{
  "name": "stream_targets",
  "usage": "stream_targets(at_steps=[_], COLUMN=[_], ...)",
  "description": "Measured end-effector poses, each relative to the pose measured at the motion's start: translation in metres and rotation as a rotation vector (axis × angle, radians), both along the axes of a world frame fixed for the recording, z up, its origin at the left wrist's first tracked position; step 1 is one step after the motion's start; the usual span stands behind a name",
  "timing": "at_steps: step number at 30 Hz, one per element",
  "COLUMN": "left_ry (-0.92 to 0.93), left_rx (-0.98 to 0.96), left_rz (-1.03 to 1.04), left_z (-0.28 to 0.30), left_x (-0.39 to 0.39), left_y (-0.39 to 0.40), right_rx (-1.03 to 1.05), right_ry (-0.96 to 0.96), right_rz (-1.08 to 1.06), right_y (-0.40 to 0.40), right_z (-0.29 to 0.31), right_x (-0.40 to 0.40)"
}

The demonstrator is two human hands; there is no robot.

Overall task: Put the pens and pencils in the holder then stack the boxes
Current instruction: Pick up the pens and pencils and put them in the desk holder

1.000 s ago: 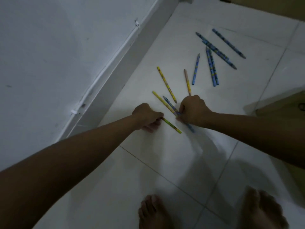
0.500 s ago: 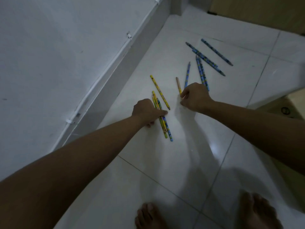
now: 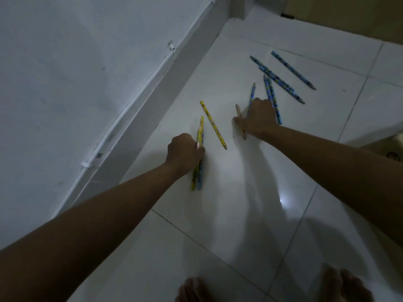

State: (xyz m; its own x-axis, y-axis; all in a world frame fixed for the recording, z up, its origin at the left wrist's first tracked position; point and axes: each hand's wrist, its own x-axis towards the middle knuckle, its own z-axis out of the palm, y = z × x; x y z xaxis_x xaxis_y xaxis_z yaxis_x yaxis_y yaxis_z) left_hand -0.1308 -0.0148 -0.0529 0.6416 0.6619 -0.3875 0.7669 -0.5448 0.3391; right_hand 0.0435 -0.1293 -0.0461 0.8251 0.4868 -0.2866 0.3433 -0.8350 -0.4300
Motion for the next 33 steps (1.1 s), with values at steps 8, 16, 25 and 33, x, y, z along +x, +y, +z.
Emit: stream_targets(at_steps=[8,16,25,33], left_ry=[-0.300,-0.297,-0.323,-0.350], left_rx=[0.057,-0.026,-0.123,-0.068], left_rz=[-0.034,0.094,0.212,0.203], left_z=[0.002,-0.005,-0.014,-0.011], left_x=[-0.003,-0.002,-0.001,0.004], left_y=[0.009,0.008,0.017,0.018], right_rx=[0.078,0.128,0.043,-0.002], right_ry=[0.096,0.147,0.152,0.148], right_rz=[0.017,0.046,0.137,0.132], right_y=[0.003,0.016,0.030,0.035], right_z=[-0.006,-0.006,-0.007,-0.009], right_x=[0.000,-0.023,-0.047,-0.041])
